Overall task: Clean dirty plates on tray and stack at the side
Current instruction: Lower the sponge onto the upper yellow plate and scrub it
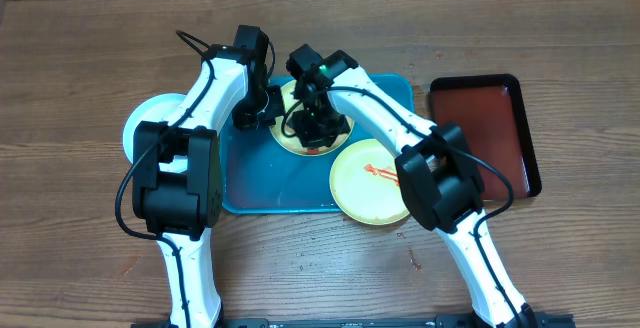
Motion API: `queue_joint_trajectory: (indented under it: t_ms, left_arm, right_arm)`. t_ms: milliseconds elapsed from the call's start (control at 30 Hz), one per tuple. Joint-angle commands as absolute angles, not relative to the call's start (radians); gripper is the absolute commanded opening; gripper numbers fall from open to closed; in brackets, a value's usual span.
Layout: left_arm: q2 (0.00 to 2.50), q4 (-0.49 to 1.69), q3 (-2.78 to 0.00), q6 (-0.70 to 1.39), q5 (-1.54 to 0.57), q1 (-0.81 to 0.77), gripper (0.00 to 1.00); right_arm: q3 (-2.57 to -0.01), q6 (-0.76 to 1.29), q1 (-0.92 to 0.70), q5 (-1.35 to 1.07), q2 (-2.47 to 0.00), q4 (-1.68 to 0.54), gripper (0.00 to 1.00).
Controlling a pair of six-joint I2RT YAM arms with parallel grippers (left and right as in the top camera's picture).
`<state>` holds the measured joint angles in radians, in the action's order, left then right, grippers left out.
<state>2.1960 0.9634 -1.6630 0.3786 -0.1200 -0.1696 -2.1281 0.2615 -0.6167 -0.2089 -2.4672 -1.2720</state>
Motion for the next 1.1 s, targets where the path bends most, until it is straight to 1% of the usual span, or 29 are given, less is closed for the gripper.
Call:
queue_joint_trajectory:
  t_ms: [0,167,333,467,600,733,800,1067]
  left_arm:
    - [2.254,0.965,-1.650,0.370,-0.078,-0.166,0.04]
    - [2.254,0.965,-1.650,0.370,-0.078,-0.166,0.04]
    - [2.254,0.964,-1.650,0.370,-0.078,-0.166,0.04]
    - [2.254,0.965,-1.650,0.370,-0.078,-0.166,0.04]
    - [2.254,0.966,-1.650,0.370,-0.078,-0.166,0.04]
    - [2.254,0.968,-1.650,0.366,-0.078,-0.166,0.04]
    - [2.254,0.967,-1.650,0.366,-0.078,-0.166,0.04]
    - [2.254,0.971,-1.650,0.366,-0.078,-0.166,0.04]
  right_arm:
    - [-2.180,0.326,-0.549,-0.067,-2.495,-1.302,0.04]
    - [-2.246,0.363,-0.513,0.075,-2.495,-1.321,0.04]
    - [-2.245,0.318,-0.512,0.083,-2.504,-1.249,0.04]
    - [-2.245,0.325,-0.531,0.000,-2.536,-1.208,0.04]
    - [-2.245,0.390,-0.557,-0.064,-2.578,-1.168,0.04]
    - [-2.245,0.389,-0.583,-0.154,-2.583,-1.148,0.04]
    - [-2.246,0.348,-0.598,-0.207,-2.583,-1.137,0.04]
    - [-2.246,0.337,-0.622,-0.294,-2.583,-1.186,0.04]
